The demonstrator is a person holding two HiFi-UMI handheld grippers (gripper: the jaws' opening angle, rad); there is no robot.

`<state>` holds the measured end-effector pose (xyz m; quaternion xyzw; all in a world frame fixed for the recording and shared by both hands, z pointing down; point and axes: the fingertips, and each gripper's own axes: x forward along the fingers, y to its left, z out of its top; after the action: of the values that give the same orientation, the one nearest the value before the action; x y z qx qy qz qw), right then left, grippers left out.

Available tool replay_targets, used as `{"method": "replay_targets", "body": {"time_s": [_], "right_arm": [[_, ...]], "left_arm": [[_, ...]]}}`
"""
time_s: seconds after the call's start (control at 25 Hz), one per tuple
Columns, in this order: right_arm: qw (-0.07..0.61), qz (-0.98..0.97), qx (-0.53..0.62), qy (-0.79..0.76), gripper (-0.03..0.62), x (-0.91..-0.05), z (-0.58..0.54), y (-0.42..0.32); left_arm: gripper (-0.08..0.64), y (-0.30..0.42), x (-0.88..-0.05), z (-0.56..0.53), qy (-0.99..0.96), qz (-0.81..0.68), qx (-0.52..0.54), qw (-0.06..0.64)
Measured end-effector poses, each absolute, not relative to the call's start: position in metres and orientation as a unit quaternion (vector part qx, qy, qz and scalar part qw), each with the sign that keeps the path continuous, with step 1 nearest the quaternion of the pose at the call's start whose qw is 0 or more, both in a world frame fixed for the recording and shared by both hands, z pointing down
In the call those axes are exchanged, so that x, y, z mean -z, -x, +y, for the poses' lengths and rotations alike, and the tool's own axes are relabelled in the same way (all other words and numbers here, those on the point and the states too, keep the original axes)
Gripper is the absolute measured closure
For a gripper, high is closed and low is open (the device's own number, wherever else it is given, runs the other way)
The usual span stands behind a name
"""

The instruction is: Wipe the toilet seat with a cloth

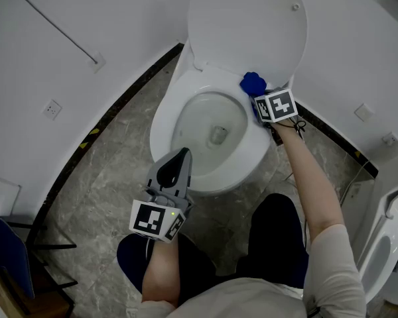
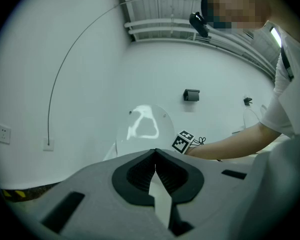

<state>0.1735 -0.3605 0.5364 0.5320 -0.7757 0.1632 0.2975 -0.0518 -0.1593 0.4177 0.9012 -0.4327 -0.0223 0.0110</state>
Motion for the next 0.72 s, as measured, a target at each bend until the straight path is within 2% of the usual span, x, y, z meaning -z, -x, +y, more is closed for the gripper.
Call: {"method": "replay_targets", "body": {"time_s": [0.72], "right_arm": [[0.304,-0.773,-0.175,-0.528,0.529,-0.536,-0.372,-0.168]], "left_arm": [[0.552,0.053,-0.421,-0.164,-0.904,-0.428,0.022,0.015]]}}
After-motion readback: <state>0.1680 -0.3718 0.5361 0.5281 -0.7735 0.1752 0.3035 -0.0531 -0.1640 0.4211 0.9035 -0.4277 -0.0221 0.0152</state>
